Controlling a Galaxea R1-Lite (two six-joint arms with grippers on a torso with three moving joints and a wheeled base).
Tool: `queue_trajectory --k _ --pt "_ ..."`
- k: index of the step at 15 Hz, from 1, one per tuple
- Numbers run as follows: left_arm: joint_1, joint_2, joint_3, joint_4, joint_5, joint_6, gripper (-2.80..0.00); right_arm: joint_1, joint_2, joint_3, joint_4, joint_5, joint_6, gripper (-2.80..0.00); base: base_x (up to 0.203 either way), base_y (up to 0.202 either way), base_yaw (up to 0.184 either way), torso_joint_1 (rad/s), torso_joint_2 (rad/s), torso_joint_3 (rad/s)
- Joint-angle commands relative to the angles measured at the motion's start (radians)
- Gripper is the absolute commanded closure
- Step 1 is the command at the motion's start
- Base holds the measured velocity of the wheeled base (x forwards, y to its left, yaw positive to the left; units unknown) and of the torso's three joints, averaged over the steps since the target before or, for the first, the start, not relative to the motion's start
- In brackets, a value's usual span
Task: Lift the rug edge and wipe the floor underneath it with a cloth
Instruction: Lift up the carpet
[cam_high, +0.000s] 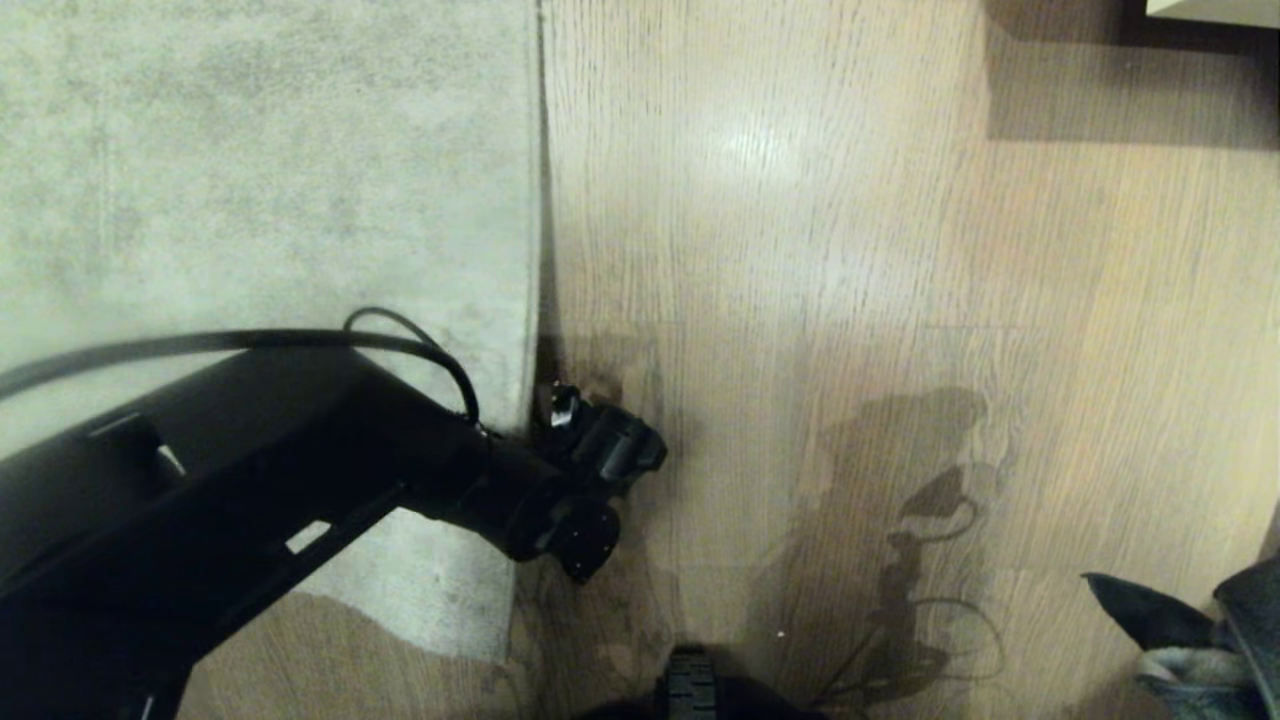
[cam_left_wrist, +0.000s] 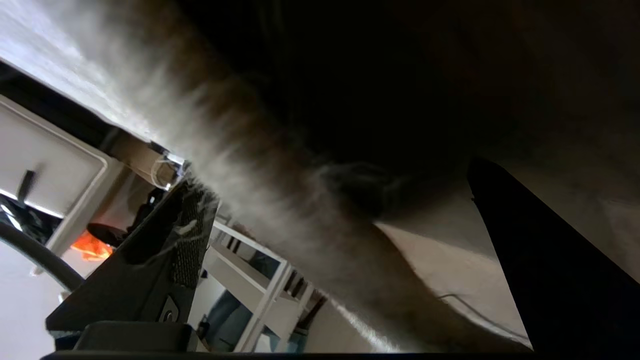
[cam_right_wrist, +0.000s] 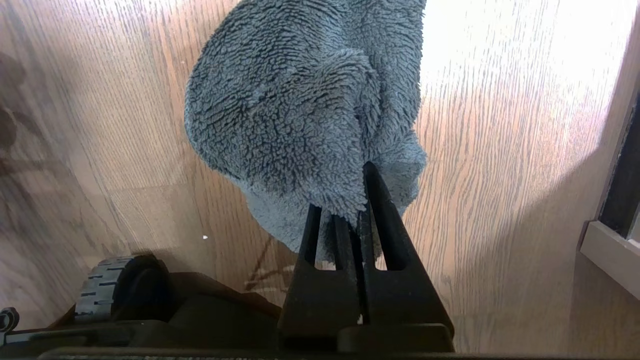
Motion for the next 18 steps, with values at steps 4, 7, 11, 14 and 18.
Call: queue_trajectory --k 4,7,11,14,18 --pt "0.032 -0.128 0.091 -0.001 0.010 0.000 -2.80 0.000 0.001 0.000 -0.001 -0.001 0.001 0.00 0.000 0.000 0.000 0.000 0.00 0.000" --pt "0.034 -0.185 0.170 -0.005 0.019 0.000 -2.80 0.000 0.000 0.000 -0.001 -0.001 0.001 0.00 0.000 0.000 0.000 0.000 0.00 0.000" --pt "0.028 -0.245 0.253 -0.005 0.086 0.000 -2.80 0.000 0.000 0.000 -0.001 -0.001 0.001 0.00 0.000 0.000 0.000 0.000 0.00 0.000" --pt "0.015 -0.275 0.300 -0.006 0.103 0.000 -2.80 0.000 0.000 0.000 -0.001 -0.001 0.001 0.00 0.000 0.000 0.000 0.000 0.00 0.000" --pt "-0.004 -0.287 0.329 -0.008 0.102 -0.002 -2.80 0.000 0.000 0.000 -0.001 -0.001 0.001 0.00 0.000 0.000 0.000 0.000 0.00 0.000"
